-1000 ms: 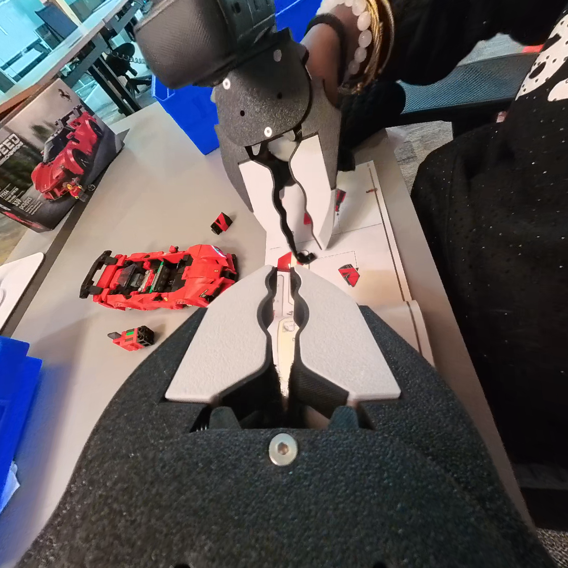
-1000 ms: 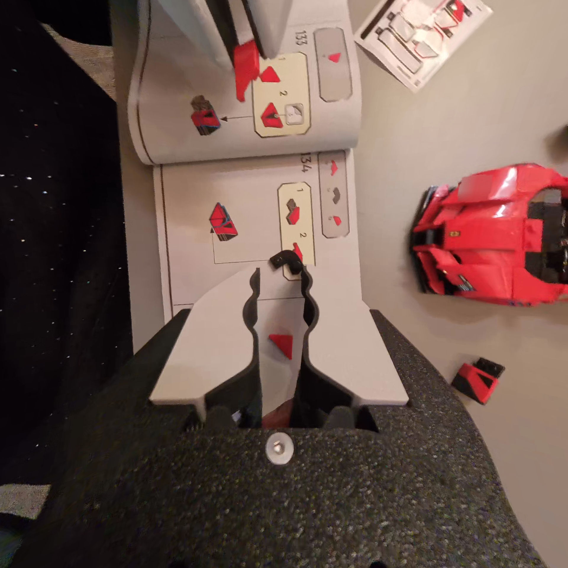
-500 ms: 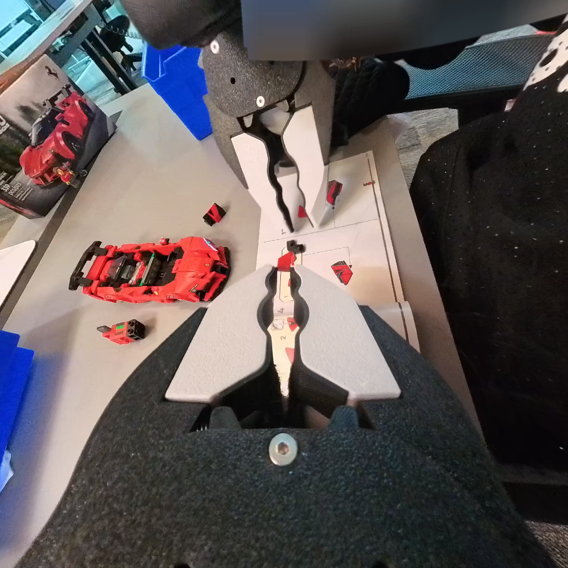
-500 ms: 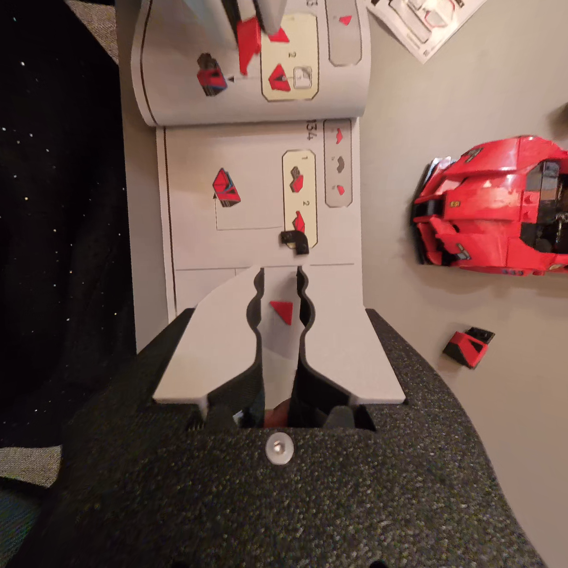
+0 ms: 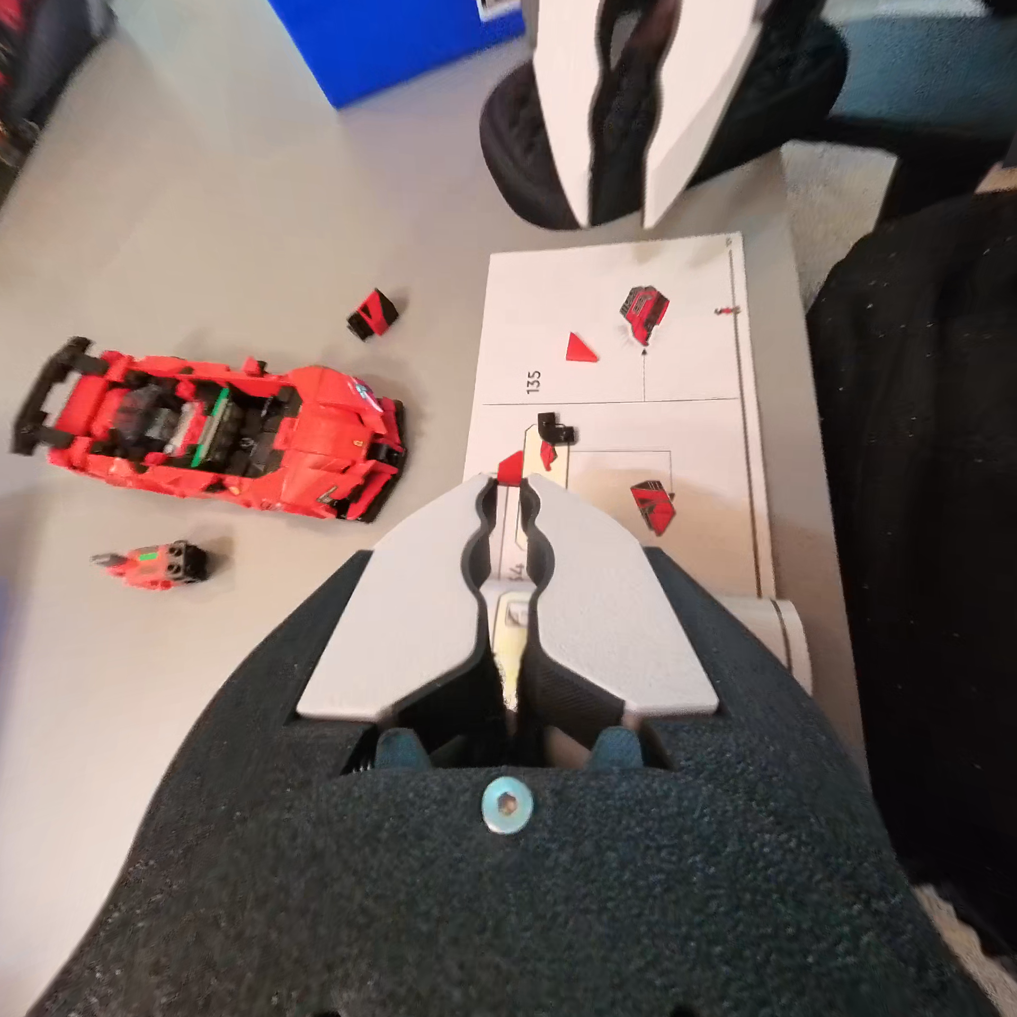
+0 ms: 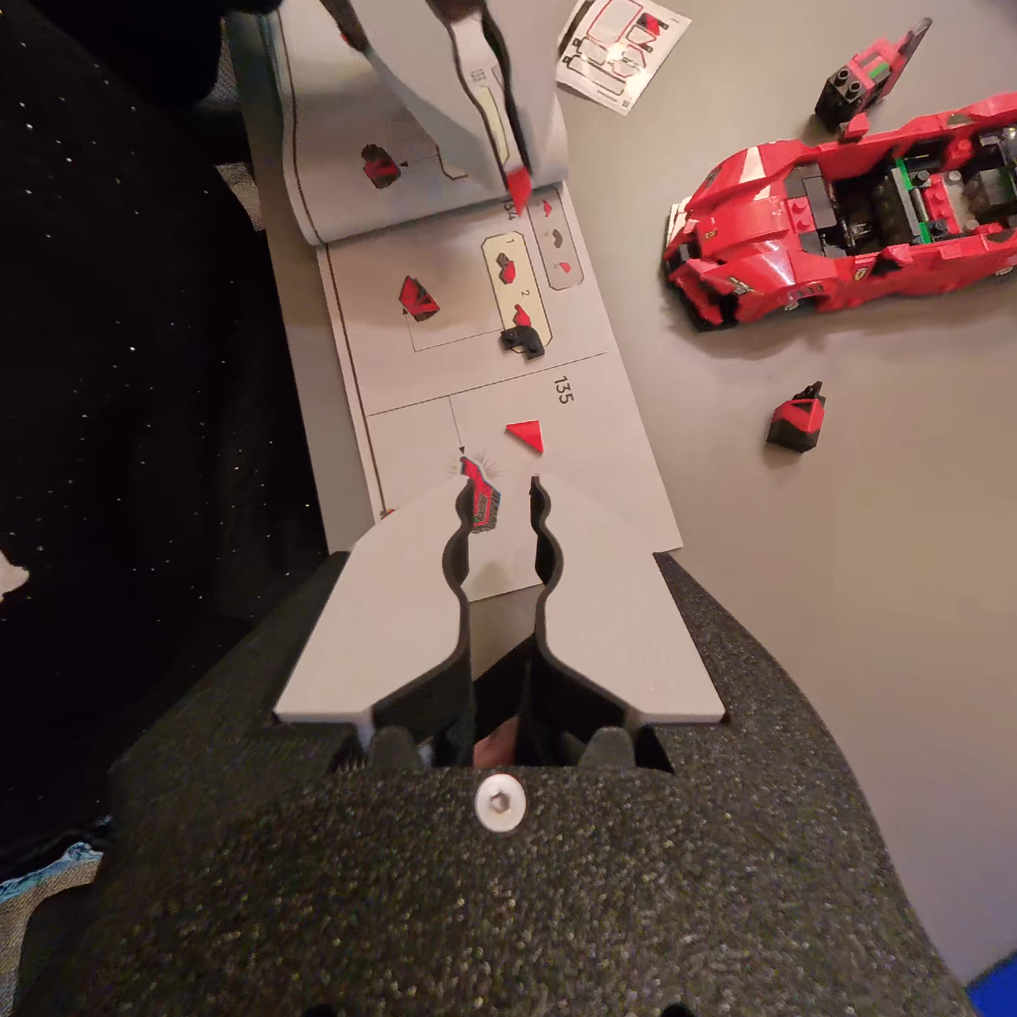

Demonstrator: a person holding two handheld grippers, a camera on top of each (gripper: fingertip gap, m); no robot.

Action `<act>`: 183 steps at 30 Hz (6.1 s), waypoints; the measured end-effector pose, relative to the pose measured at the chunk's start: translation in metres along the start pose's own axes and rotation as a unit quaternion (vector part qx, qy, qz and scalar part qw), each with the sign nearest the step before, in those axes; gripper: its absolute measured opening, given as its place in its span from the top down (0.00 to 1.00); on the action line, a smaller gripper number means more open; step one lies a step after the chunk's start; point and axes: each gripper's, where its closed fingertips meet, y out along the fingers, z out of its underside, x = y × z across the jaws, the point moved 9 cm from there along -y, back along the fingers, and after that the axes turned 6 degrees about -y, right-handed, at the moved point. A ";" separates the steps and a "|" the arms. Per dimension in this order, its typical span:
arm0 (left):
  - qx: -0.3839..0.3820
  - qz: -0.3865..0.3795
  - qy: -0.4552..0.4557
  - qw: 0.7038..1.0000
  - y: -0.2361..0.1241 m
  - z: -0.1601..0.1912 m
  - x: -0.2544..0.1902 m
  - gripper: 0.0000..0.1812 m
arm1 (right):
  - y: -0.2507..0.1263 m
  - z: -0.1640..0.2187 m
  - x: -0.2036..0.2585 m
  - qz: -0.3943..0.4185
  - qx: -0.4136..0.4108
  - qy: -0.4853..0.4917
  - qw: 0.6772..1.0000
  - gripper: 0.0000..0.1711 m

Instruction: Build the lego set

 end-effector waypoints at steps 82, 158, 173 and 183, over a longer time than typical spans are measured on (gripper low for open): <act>-0.058 -0.080 -0.057 0.994 -0.013 0.004 -0.004 0.96 | 0.068 -0.030 -0.020 -0.123 0.033 -0.098 0.987 0.76; -0.107 -0.007 -0.006 0.994 -0.014 -0.006 -0.015 0.96 | 0.043 -0.079 -0.006 -0.009 -0.081 -0.159 0.984 0.93; -0.125 -0.045 -0.015 0.991 -0.010 -0.007 -0.013 0.96 | 0.038 -0.069 -0.017 -0.001 -0.121 -0.012 0.993 0.93; -0.211 -0.141 -0.001 0.967 -0.012 -0.021 -0.015 0.96 | 0.036 -0.056 -0.029 -0.201 -0.316 0.271 0.887 0.88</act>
